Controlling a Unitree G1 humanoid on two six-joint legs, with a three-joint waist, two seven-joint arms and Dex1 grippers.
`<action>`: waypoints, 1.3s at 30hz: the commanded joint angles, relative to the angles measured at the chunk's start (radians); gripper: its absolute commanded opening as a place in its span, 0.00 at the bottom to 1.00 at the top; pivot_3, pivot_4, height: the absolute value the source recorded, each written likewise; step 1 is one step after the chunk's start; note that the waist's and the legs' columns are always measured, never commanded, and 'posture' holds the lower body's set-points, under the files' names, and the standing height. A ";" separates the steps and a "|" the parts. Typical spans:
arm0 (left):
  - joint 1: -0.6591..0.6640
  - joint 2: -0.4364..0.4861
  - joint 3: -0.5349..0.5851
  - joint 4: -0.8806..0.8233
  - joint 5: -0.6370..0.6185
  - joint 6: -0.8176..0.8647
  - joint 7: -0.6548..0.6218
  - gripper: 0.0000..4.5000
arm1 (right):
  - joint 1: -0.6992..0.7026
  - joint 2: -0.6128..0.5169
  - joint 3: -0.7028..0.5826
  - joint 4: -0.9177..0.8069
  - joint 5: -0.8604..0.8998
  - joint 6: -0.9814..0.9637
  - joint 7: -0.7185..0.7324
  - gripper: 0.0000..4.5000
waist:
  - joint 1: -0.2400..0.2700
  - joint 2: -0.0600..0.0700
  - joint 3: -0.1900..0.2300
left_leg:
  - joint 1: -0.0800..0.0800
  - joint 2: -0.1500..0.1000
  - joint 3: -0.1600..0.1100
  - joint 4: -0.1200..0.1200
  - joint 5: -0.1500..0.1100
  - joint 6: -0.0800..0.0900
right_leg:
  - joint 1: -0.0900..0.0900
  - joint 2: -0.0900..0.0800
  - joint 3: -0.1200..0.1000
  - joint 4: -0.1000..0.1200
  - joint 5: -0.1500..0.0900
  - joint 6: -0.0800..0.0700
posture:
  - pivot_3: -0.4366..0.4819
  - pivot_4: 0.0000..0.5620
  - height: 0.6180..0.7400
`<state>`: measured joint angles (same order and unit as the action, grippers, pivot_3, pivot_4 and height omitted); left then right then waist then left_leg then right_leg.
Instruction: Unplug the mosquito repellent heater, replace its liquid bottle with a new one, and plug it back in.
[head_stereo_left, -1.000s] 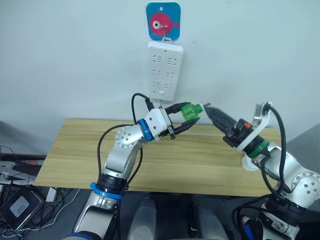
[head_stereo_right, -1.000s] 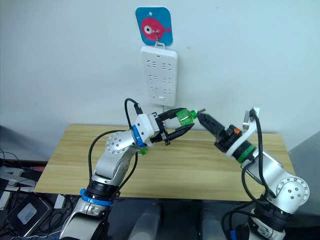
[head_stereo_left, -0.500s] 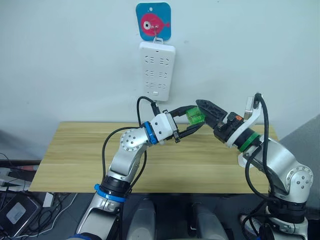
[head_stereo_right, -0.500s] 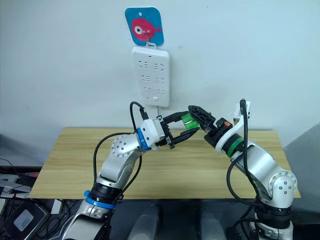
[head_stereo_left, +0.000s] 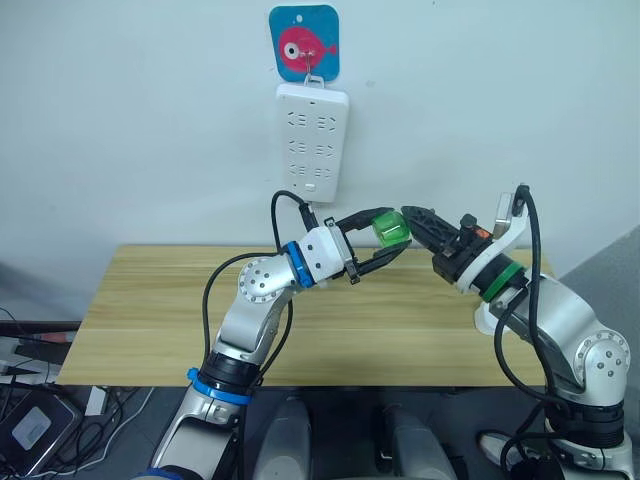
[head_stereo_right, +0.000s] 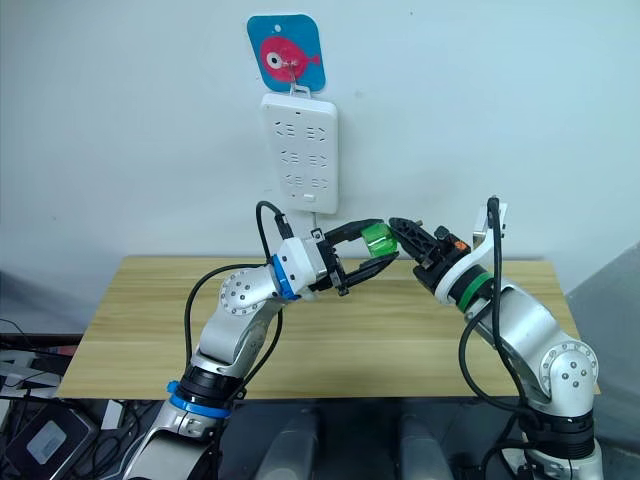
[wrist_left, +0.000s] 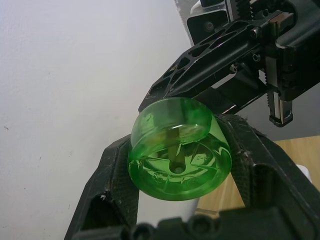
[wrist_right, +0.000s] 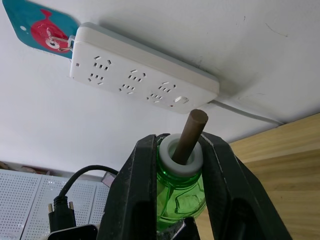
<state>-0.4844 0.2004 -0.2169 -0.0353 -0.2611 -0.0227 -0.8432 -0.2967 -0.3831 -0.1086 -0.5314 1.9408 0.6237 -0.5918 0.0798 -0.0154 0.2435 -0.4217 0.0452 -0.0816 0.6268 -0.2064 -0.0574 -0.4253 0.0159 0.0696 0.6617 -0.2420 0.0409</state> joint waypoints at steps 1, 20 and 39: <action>-0.001 0.013 -0.020 -0.051 -0.015 0.044 -0.017 0.86 | 0.017 -0.017 0.003 -0.040 0.001 -0.016 0.031 0.18 | 0.000 0.000 0.000 | 0.000 0.000 0.000 0.000 0.000 0.000 | 0.000 0.000 0.000 0.000 0.000 0.000 | 0.79 0.40 1.00; -0.037 0.212 -0.073 0.017 0.015 0.218 -0.210 1.00 | 0.158 -0.165 0.315 0.501 -1.600 -0.501 0.520 0.18 | 0.001 -0.001 0.001 | 0.000 0.000 0.002 -0.001 0.000 0.000 | -0.001 0.000 0.001 -0.002 -0.004 -0.005 | 0.80 0.43 1.00; -0.061 0.200 -0.027 -0.005 -0.017 0.225 -0.213 1.00 | 0.114 0.087 0.159 0.949 -1.854 -0.808 0.610 0.18 | 0.000 -0.001 0.027 | 0.001 0.000 0.001 -0.002 0.000 0.000 | -0.001 0.000 0.001 0.000 -0.003 -0.003 | 0.81 0.51 1.00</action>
<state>-0.5353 0.3950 -0.2665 0.0001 -0.2636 0.2073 -1.0540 -0.1818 -0.2984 0.0671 0.4104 0.1009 -0.1631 0.0069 0.0794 -0.0160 0.2709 -0.4201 0.0453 -0.0801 0.6249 -0.2065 -0.0575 -0.4262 0.0159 0.0705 0.6619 -0.2446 0.0377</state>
